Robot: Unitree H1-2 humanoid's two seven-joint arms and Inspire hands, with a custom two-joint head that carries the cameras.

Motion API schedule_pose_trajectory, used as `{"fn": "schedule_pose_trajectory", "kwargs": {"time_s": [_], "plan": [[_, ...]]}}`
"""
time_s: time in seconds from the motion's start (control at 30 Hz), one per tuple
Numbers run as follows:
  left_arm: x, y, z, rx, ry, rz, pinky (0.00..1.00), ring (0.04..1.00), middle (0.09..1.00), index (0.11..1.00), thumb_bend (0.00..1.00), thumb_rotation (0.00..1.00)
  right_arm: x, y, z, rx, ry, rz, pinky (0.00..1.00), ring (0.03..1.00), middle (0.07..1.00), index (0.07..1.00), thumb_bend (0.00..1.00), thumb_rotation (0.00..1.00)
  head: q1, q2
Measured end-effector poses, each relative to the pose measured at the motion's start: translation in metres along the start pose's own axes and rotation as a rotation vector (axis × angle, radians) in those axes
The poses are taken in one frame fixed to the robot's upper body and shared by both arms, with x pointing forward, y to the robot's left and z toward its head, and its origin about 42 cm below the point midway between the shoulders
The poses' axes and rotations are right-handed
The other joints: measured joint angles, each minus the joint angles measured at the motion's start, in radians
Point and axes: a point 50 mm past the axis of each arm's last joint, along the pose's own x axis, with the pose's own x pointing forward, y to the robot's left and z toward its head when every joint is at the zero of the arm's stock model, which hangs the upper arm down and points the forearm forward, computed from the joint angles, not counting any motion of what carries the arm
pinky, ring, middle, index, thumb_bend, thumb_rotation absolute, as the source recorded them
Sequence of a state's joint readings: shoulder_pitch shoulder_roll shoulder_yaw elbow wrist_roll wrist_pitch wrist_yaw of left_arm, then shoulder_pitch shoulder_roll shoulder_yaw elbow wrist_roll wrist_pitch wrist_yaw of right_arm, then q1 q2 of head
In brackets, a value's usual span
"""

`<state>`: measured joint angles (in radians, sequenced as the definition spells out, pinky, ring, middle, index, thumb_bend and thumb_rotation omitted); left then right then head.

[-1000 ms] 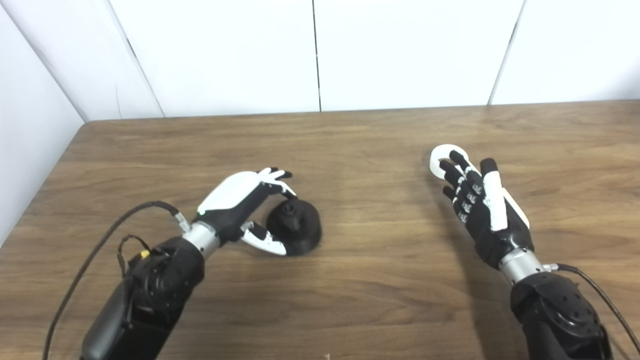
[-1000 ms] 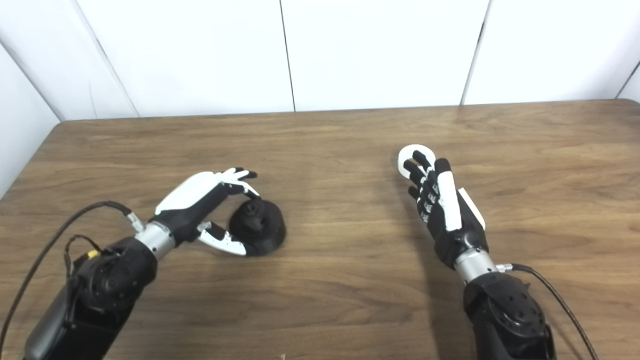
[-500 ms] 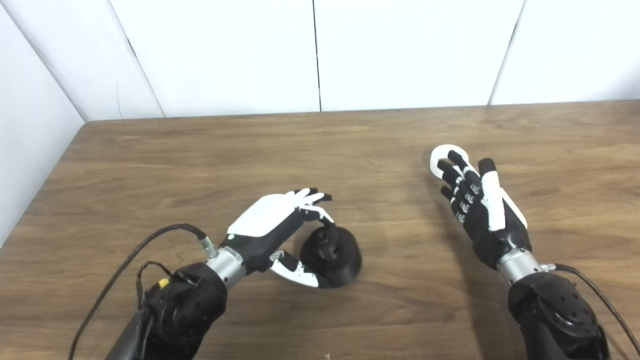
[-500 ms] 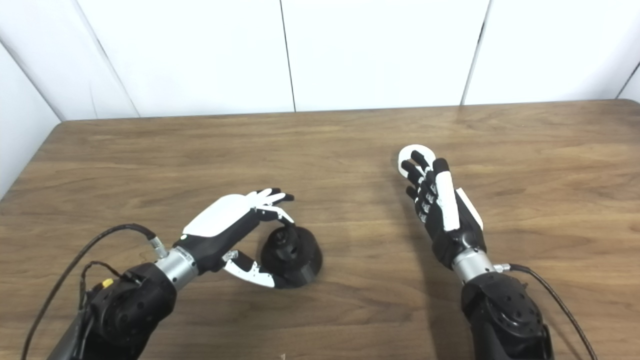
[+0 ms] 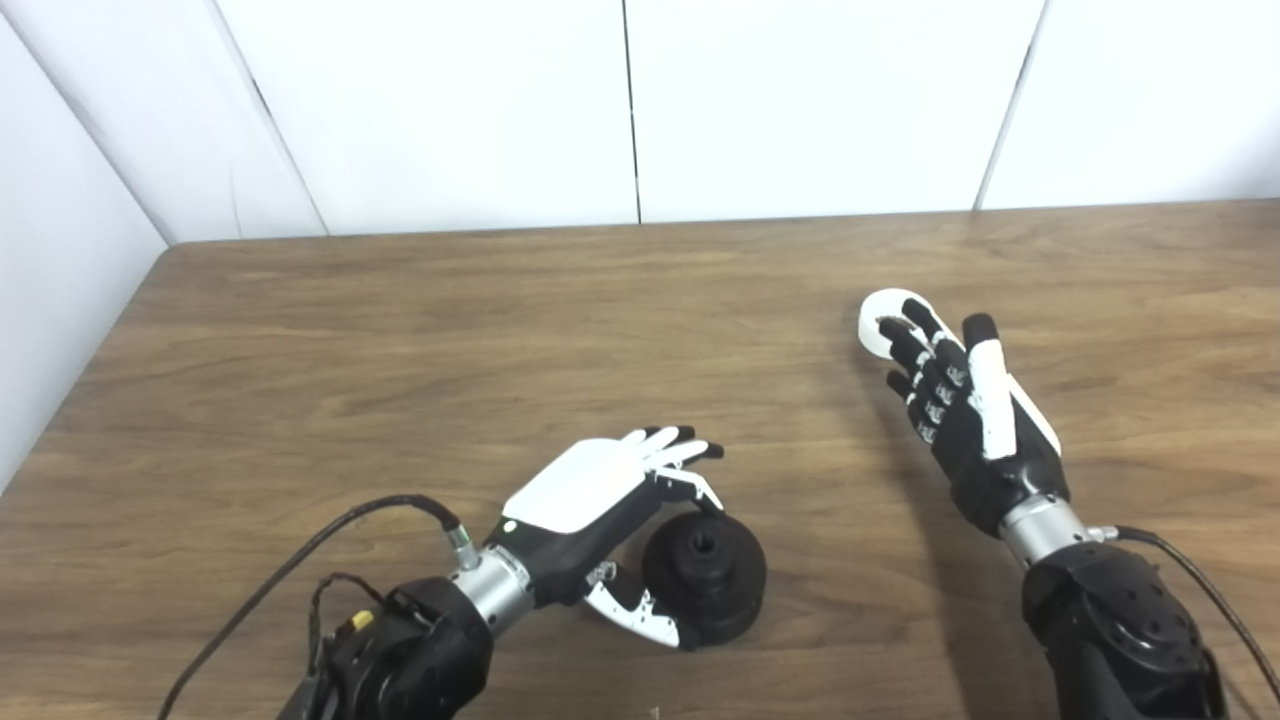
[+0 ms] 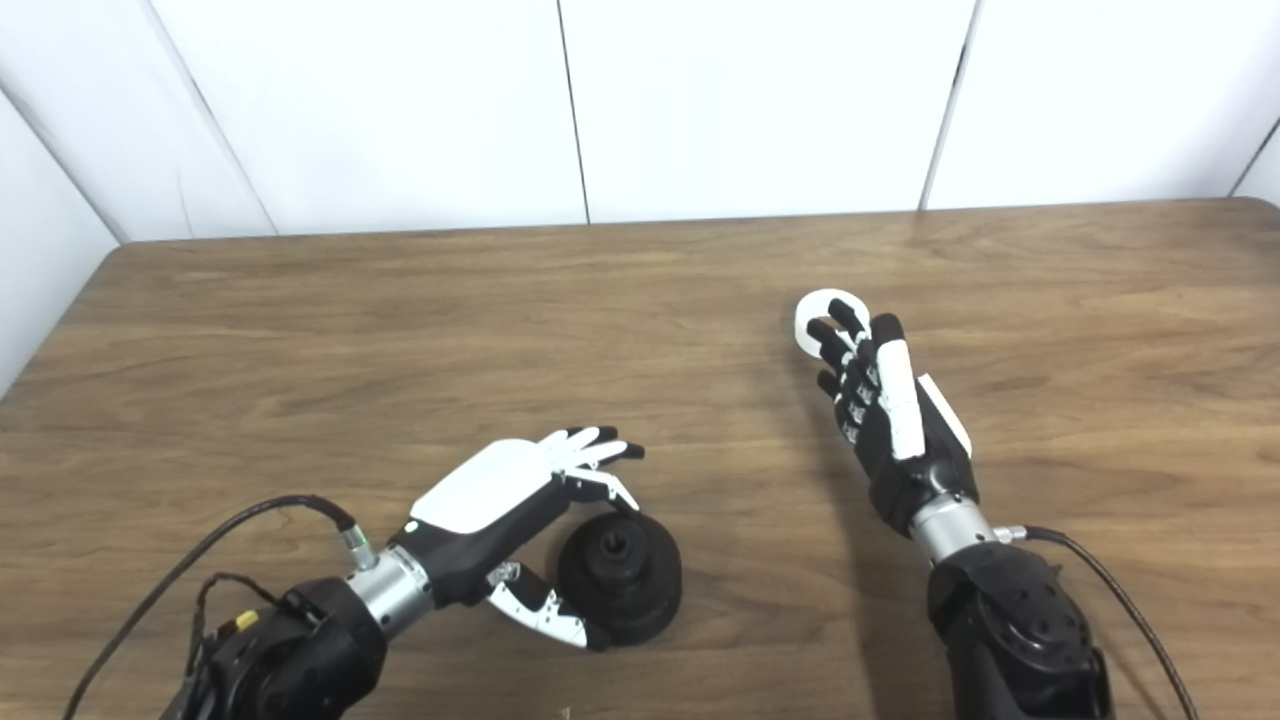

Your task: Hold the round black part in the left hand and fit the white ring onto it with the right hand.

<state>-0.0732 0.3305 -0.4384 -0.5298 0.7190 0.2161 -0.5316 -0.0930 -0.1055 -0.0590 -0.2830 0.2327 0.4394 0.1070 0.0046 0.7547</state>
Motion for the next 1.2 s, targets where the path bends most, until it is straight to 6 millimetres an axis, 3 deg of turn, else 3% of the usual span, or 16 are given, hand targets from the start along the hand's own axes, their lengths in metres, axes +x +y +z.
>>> {"fn": "schedule_pose_trajectory", "kwargs": {"time_s": [0.37, 1.2], "plan": [[-0.005, -0.005, 0.008, 0.016, -0.03, -0.015, 1.0, 1.0, 0.942, 0.612, 0.87, 0.19, 0.002, -0.001, 0.003, 0.0, 0.004, -0.002, 1.0, 1.0, 0.936, 0.97, 0.7, 1.0, 0.005, 0.011], [-0.01, -0.008, 0.006, 0.019, -0.031, -0.01, 1.0, 1.0, 0.939, 0.624, 0.88, 0.19, 0.0, -0.005, 0.009, -0.002, -0.006, 0.009, 1.0, 1.0, 0.939, 0.978, 0.68, 1.0, 0.015, 0.018]]}}
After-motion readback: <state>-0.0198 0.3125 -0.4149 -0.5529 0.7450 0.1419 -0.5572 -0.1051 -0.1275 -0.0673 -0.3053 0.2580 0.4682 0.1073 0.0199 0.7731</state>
